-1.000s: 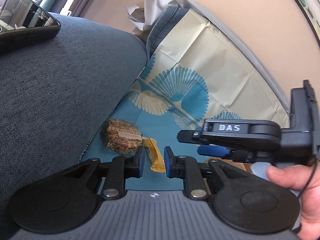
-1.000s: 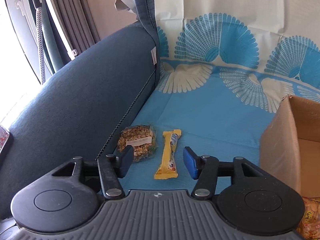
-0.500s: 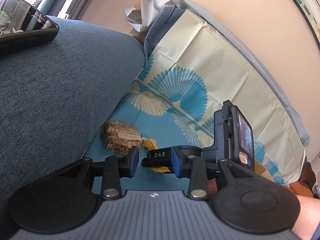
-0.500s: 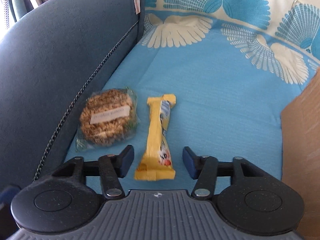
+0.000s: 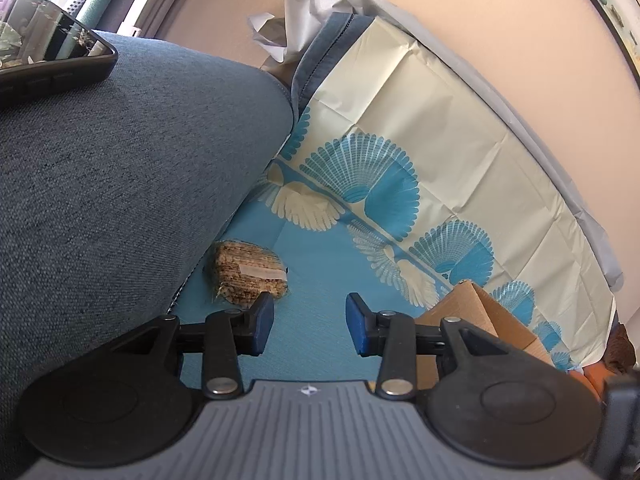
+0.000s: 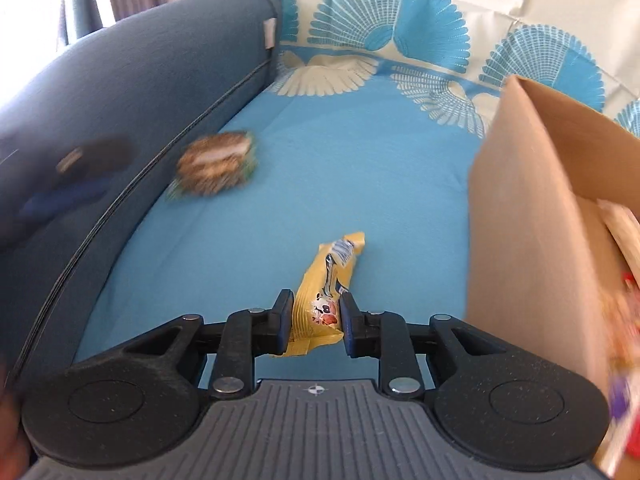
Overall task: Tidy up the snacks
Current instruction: 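Grasp the yellow wafer bar with the right tool while the left tool reaches the nut pack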
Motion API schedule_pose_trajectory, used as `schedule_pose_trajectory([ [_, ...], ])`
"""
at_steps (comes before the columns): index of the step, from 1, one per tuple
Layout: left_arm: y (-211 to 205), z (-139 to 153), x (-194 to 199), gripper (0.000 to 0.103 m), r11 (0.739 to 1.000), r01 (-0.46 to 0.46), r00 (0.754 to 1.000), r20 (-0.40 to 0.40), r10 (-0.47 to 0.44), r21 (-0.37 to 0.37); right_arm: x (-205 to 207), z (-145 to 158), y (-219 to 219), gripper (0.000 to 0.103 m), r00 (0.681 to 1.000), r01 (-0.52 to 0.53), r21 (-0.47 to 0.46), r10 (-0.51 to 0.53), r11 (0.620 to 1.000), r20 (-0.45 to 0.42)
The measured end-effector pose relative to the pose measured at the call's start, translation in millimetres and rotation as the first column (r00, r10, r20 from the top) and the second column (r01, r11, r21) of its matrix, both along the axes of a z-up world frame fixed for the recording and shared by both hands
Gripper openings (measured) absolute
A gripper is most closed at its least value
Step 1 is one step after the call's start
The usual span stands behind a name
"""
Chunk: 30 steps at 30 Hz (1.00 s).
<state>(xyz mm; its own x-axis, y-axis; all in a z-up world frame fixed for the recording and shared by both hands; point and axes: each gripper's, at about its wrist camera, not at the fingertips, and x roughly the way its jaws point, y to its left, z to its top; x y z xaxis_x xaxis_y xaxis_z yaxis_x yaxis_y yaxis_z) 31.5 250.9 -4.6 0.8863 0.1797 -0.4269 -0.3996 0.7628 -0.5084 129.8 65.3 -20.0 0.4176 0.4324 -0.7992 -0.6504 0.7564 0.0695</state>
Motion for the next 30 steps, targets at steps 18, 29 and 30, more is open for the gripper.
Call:
schedule_pose_trajectory([
  [18,-9,-3,42,0.086,0.996,-0.062,0.976,-0.206,0.073,0.059,-80,-24,-81,0.04,0.997,-0.064,0.093,0.066,0.994,-0.026],
  [29,6,-42,166,0.101,0.936,-0.265,0.831,-0.437,0.344,0.232,-70,-29,-79,0.041,0.994,-0.083,0.128,0.091,0.988,-0.06],
  [30,9,-46,174,0.101,0.934,-0.265,0.82,-0.453,0.349,0.24,-69,-29,-80,0.041,0.993,-0.082,0.134,0.092,0.988,-0.068],
])
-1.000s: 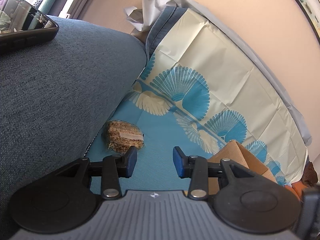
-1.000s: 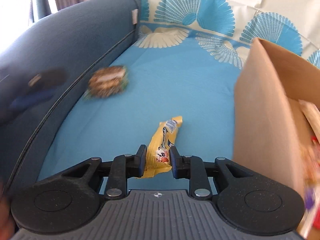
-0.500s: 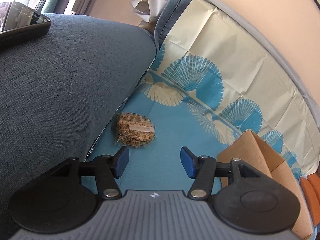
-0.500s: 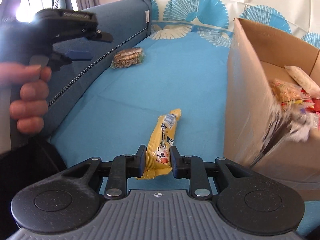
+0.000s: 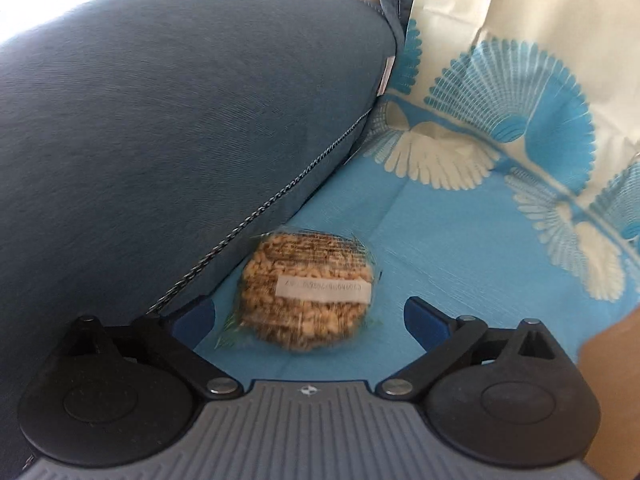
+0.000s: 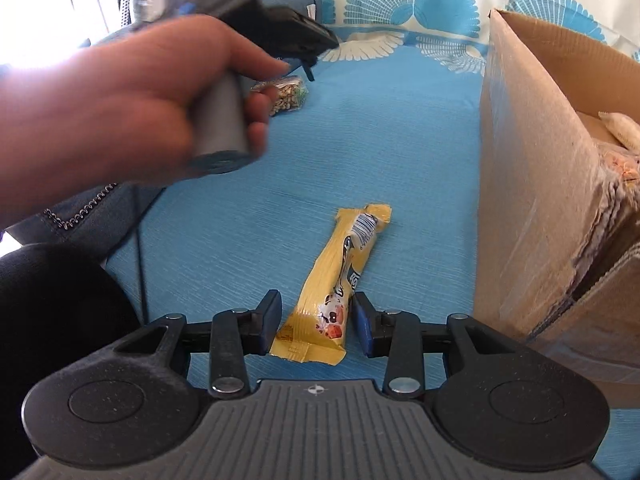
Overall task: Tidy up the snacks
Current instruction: 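Grasp the yellow wafer bar with the right tool while the left tool reaches the nut pack, then close the left tool on the round nut cluster pack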
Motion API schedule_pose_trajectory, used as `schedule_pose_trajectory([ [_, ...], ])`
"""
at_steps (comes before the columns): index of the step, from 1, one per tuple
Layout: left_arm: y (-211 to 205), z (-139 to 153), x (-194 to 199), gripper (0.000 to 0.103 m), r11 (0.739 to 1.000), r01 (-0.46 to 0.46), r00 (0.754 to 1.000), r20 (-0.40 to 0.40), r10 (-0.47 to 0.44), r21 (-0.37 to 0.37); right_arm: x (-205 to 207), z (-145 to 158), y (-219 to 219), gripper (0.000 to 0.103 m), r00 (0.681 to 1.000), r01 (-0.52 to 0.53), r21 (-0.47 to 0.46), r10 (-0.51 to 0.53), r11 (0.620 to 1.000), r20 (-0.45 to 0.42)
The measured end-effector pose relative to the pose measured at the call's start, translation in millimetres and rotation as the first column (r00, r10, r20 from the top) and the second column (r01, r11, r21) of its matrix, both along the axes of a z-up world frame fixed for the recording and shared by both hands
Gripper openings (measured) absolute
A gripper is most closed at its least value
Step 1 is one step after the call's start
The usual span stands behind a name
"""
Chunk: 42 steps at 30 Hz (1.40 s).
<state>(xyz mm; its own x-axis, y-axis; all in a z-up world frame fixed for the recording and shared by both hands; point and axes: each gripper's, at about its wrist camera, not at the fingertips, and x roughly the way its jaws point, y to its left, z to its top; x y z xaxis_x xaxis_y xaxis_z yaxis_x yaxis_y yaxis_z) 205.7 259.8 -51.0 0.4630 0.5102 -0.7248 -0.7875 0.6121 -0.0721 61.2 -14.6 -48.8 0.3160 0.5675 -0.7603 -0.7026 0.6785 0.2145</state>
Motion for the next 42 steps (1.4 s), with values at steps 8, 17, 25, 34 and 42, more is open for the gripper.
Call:
schedule_pose_trajectory([
  [8,5,-12,19,0.086,0.999,0.017,0.999,-0.052,-0.016,0.027,3,1,-5,0.04,1.0,-0.007,0.018,0.007,1.0,-0.015],
  [17,-26,22,-44,0.084,0.959,0.282,0.959,-0.036,-0.282,-0.002,-1,2,-8,0.023,1.0,0.016,0.017,-0.016,1.0,0.019],
  [25,-52,35,-137,0.084,0.884,0.464,0.885,-0.012,-0.465,-0.052,-13,8,-16,0.022,0.996,0.061,0.031,-0.063,0.998,0.065],
  [34,-56,31,-155,0.084,0.865,0.446,0.889,0.004,-0.457,-0.232,-27,9,-26,0.022,0.993,0.089,0.007,-0.089,0.996,0.081],
  [42,-58,6,-130,0.085,0.868,0.398,0.87,-0.178,-0.46,-0.296,-32,7,-30,0.024,0.99,0.113,-0.003,-0.113,0.994,0.088],
])
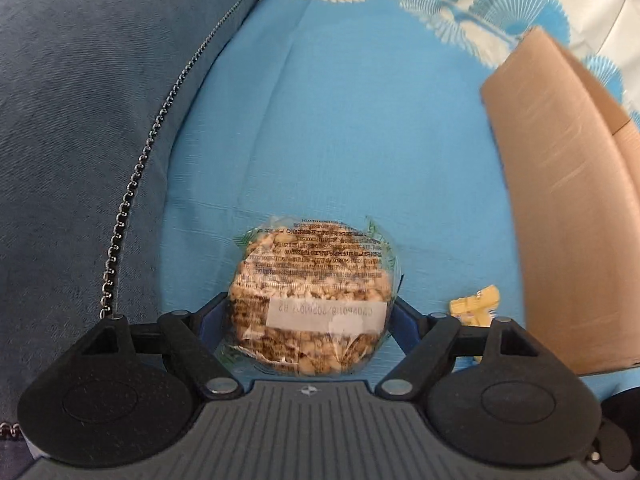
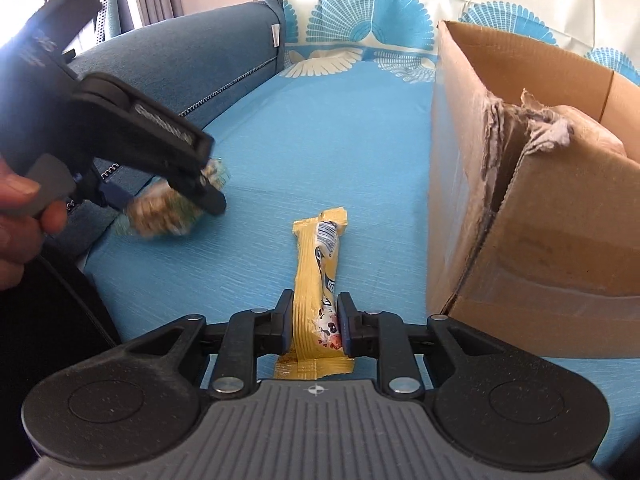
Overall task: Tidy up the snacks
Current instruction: 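Close the left tool on the round nut cluster pack, then lift and carry the nut pack and yellow wafer bar over the box with both tools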
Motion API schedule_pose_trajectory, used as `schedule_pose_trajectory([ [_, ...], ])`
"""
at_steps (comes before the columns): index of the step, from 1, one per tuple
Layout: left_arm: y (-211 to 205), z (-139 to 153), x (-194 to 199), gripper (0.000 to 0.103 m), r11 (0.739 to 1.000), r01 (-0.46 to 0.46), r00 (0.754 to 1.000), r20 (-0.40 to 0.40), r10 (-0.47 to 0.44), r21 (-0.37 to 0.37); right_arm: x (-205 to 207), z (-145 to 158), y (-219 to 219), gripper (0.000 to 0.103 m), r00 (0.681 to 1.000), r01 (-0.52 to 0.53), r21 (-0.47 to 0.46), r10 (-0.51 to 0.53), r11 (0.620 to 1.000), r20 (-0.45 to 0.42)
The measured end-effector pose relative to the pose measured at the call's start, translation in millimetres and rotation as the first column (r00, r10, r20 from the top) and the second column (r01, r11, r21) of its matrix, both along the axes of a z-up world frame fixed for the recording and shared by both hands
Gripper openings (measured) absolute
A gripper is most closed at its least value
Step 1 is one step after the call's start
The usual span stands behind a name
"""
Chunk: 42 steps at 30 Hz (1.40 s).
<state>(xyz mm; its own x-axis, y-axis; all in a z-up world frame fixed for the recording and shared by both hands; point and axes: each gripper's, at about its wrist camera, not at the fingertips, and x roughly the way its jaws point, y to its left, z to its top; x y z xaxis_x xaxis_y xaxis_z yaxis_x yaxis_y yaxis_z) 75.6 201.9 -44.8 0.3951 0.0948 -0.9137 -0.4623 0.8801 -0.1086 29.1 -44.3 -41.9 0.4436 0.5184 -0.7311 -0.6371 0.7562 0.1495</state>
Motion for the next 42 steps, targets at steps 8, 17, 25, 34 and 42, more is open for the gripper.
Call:
schedule_pose_trajectory([
  [8,-7,-5,10,0.088,0.999,0.02,1.0,-0.018,-0.019,0.041,-1,0,0,0.024,1.0,0.02,-0.003,-0.02,1.0,0.002],
  [17,-17,-9,14,0.084,0.996,0.035,0.999,-0.012,-0.034,0.079,-7,7,1,0.018,0.999,0.032,-0.01,-0.031,0.999,0.037],
  [25,-12,-2,0,0.084,0.998,0.031,0.999,0.017,-0.032,0.061,-15,18,-5,0.016,0.997,0.017,-0.006,-0.017,1.0,0.074],
  [34,-6,8,-13,0.084,0.999,0.034,0.998,0.049,-0.036,0.036,-14,12,1,0.036,0.999,-0.006,-0.047,0.008,0.999,0.041],
  [42,-1,10,-18,0.084,1.0,0.022,0.998,0.066,-0.023,0.017,-9,3,9,0.014,0.996,-0.014,-0.056,0.019,0.998,0.084],
])
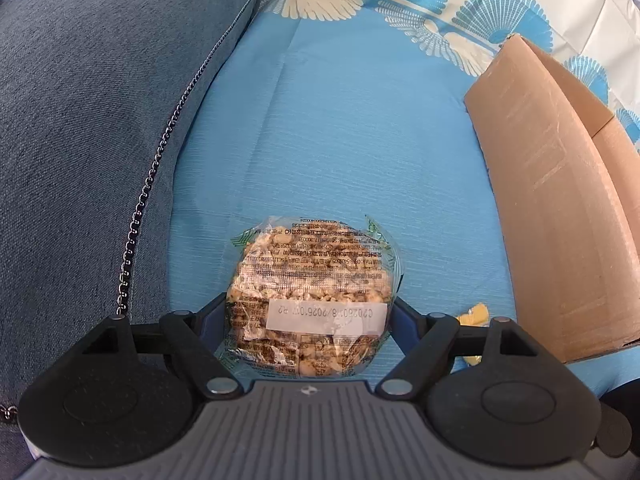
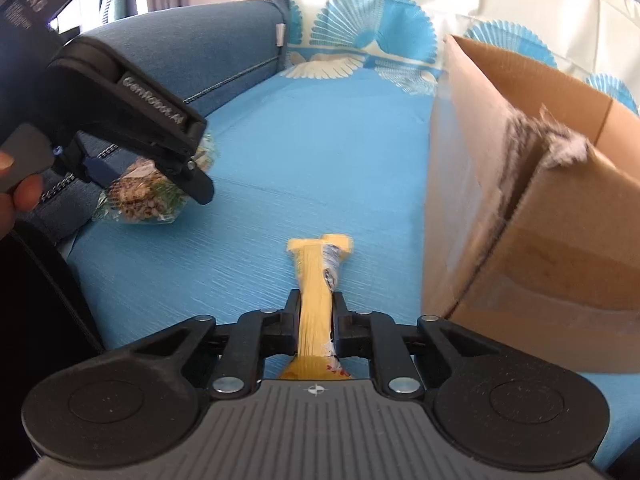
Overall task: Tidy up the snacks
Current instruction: 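Lift and carry the nut pack and yellow wafer bar over the box with both tools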
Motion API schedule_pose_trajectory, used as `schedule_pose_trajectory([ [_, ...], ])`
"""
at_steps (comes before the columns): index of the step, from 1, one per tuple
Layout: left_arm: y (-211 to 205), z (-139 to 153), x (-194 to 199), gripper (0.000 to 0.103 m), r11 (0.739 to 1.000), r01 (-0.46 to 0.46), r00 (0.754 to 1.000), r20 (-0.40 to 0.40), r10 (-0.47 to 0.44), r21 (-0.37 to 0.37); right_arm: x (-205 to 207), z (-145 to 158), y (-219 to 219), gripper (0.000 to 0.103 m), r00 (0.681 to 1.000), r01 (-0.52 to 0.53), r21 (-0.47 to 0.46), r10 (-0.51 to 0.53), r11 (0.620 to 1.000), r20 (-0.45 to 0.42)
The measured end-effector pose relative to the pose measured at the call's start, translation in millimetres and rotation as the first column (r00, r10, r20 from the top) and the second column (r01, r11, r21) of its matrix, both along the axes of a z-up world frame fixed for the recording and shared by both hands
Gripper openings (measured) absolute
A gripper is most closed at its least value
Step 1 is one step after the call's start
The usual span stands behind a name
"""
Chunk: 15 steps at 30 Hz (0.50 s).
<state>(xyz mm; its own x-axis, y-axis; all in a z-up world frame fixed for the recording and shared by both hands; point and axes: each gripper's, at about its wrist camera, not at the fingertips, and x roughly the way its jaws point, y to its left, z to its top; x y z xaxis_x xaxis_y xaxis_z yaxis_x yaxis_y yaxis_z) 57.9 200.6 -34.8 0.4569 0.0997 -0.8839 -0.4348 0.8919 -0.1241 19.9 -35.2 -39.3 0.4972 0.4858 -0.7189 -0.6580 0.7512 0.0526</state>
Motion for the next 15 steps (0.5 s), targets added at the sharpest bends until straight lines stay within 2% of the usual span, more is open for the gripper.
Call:
schedule_pose_trajectory([
  [5,-4,7,-8,0.084,1.0,-0.001,0.999,0.052,0.0,0.021,-9,18,-2,0.014,0.997,-0.027,0.029,0.025,0.999,0.071],
  [8,-7,19,-19,0.084,0.999,-0.001,0.991,0.137,-0.003,0.032,-10,39,-5,0.014,0.993,-0.037,0.073,0.028,0.997,0.118],
  [11,-10,38,-39,0.084,0.999,-0.011,0.963,0.27,0.0,0.04,-8,63,-11,0.014,0.986,-0.039,0.121,0.018,0.992,0.166],
  [15,-15,61,-60,0.084,0.998,-0.031,0.918,0.396,0.008,0.053,-2,102,-27,0.014,0.973,-0.033,0.192,-0.012,0.981,0.23],
])
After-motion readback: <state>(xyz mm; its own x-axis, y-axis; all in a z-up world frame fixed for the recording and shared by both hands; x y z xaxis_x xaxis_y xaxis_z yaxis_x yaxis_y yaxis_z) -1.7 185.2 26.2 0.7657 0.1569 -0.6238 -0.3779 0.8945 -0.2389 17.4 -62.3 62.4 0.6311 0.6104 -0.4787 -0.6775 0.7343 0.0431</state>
